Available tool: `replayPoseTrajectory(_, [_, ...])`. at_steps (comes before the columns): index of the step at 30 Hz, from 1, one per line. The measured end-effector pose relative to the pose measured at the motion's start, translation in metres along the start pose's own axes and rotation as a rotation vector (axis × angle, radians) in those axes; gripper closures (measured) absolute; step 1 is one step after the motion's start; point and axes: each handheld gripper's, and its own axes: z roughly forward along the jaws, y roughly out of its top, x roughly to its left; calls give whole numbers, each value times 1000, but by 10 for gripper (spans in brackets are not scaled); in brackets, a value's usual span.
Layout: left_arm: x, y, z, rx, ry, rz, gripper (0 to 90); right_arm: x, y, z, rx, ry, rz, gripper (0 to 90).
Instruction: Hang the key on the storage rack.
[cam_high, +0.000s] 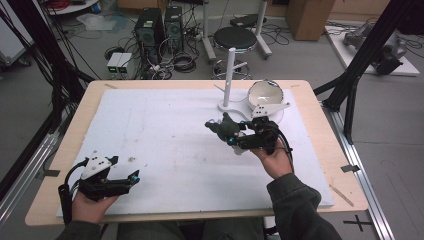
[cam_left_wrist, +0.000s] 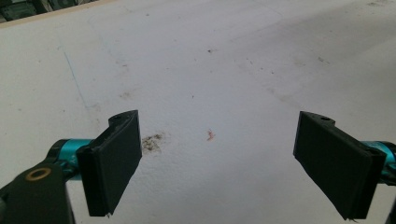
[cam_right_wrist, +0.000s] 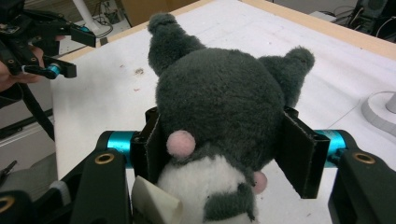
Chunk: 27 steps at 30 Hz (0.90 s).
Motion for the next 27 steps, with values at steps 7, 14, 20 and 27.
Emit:
replayPoseTrajectory(7, [1, 0, 0, 0, -3, -1, 156, -7, 6, -2, 0, -6, 8, 400])
replayPoseTrajectory(14, [1, 0, -1, 0, 0, -2, 156, -12, 16, -4, -4, -19, -4, 400])
replayPoseTrajectory(20, [2, 0, -1, -1, -3, -3, 156, -17, 26, -7, -15, -23, 3, 400])
replayPoseTrajectory(27, [2, 0, -1, -1, -2, -4, 156, -22, 39, -12, -17, -46, -11, 400])
